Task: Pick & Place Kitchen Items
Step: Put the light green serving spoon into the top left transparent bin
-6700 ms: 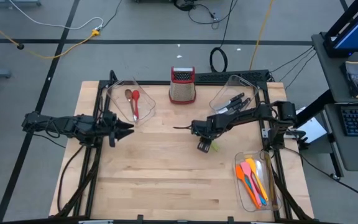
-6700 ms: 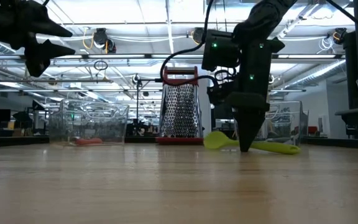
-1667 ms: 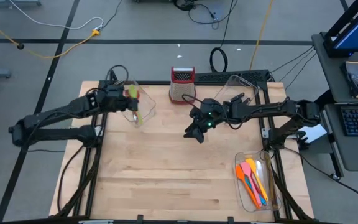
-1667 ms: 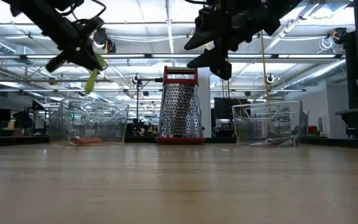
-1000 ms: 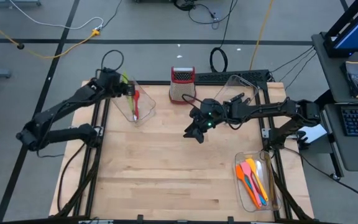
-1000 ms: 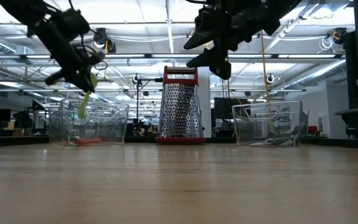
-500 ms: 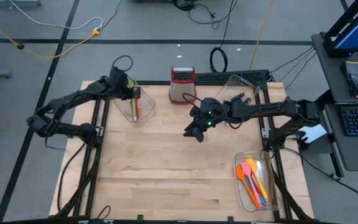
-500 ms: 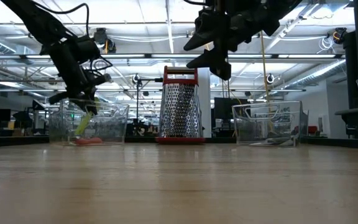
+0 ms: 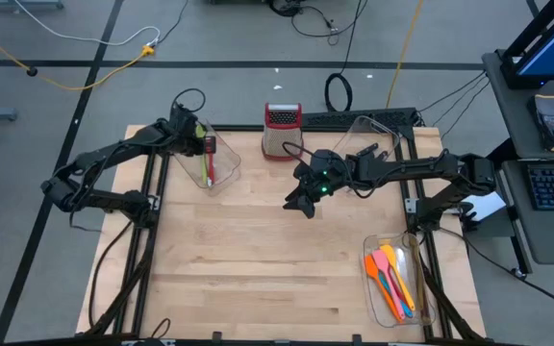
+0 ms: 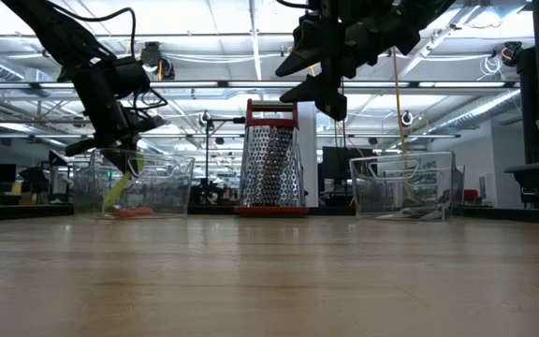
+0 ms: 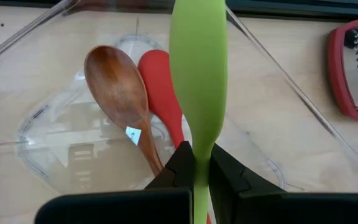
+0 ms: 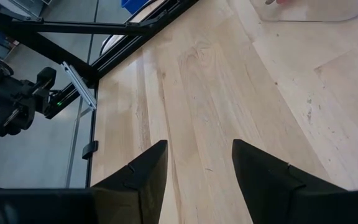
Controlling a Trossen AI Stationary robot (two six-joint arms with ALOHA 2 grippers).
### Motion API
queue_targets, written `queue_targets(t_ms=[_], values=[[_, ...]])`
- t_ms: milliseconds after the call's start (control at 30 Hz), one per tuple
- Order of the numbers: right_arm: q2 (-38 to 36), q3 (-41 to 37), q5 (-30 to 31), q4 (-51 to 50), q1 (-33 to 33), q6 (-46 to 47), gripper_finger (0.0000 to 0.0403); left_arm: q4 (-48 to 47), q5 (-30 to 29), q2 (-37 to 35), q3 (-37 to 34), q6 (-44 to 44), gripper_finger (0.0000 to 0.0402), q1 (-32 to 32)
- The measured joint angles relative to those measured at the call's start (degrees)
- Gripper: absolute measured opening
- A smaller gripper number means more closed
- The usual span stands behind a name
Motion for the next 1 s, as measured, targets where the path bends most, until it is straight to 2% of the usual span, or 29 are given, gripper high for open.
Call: queue_targets(t_ms=[367, 667, 1000], values=[[0.00, 0.00, 0.00, 0.01, 0.00, -0.31, 0.0175, 0.15, 0.42, -0.02, -0.12, -1.95, 0.0010, 0.11], [0.00, 0.00, 0.01, 0.00, 0.00, -1.86, 0.0172, 0.67, 2.02, -0.04, -3.88, -5.40, 0.0011, 1.58], [0.00, 0.00, -0.11, 0.00, 0.00, -1.99, 0.0172, 1.51, 2.01, -0.04, -4.04, -6.00, 0.0037, 1.66]])
